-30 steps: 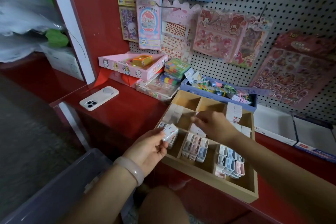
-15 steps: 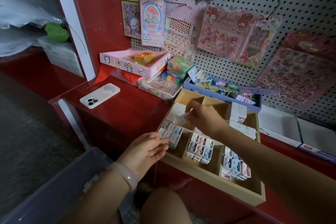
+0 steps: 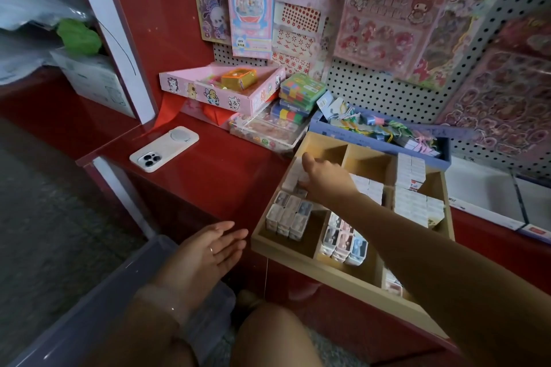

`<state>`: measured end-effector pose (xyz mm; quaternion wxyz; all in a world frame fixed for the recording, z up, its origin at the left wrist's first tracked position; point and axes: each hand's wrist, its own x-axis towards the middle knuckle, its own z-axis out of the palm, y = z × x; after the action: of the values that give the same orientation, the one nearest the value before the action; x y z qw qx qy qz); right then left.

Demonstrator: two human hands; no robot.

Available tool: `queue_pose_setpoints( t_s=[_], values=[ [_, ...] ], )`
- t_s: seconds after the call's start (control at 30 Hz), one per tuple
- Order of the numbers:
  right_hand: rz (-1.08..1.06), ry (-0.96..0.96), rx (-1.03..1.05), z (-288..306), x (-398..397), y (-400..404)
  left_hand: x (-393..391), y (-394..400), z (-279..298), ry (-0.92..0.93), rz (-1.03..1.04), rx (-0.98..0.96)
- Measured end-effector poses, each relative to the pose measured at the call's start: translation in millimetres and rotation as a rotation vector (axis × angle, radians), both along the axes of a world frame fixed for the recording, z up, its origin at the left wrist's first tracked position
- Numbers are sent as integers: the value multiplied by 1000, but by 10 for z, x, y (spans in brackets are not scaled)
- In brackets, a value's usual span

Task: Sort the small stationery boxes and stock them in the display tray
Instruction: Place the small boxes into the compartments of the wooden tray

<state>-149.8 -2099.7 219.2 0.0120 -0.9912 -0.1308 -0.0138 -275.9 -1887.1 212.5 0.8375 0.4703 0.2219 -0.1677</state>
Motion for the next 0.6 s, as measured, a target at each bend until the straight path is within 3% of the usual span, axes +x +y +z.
queue_pose_setpoints(
  t_s=[0.1, 0.33, 0.47, 0.6],
  values=[
    [-33, -5, -1, -39, -3, 22, -17, -8, 9, 10, 16, -13],
    [-124, 132, 231, -18, -38, 11, -98, 16, 44, 4, 30, -9],
    [-128, 174, 180, 141, -60, -51, -142, 96, 110, 4, 69, -7],
    [-115, 42, 94, 406, -96, 14, -180, 201, 260, -6, 110, -23]
  ],
)
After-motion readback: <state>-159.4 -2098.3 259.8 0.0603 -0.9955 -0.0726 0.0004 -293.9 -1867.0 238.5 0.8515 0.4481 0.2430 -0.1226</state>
